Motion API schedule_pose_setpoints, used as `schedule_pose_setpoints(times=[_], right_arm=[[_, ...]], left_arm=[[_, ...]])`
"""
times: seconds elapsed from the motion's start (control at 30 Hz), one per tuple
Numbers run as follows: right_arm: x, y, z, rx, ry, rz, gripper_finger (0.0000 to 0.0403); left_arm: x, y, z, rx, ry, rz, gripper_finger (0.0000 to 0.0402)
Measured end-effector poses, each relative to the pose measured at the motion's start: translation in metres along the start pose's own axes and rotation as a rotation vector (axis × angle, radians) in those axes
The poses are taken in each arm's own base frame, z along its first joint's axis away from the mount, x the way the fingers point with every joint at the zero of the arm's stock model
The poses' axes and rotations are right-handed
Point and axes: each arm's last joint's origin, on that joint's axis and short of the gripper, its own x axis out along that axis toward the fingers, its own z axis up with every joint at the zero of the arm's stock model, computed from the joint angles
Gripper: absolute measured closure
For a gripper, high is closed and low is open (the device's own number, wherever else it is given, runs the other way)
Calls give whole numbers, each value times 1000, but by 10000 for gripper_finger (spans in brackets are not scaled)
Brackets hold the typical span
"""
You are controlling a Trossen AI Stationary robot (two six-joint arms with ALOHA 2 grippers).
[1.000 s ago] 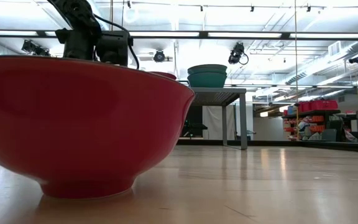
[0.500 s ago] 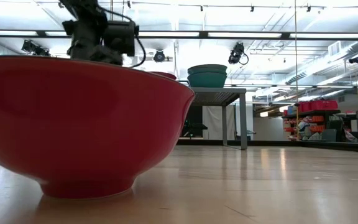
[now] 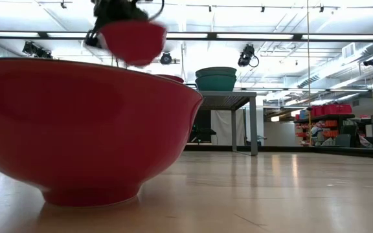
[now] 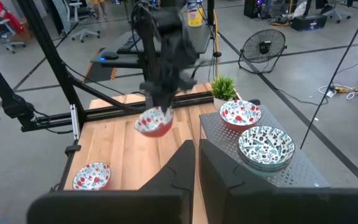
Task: Pick & Place Mini bowls
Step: Stack the top red and white patterned bowl on top of the other red and white patterned bowl on the shelf
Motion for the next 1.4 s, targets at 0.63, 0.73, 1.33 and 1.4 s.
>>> schedule_pose_setpoints(times=[0.63,0.73,1.33,1.4], right_arm=[[0,0,0,0,0,0,378],[0,0,0,0,0,0,378],[0,0,0,0,0,0,378],[0,0,0,0,0,0,378]], left_arm=[[-118,5,25,-9,-368,-137,393],[-132,6,25,-6,-411,-162,393],[-195,8,10,9,-616,-205,393],[-202,10,8,15,-645,-200,393]])
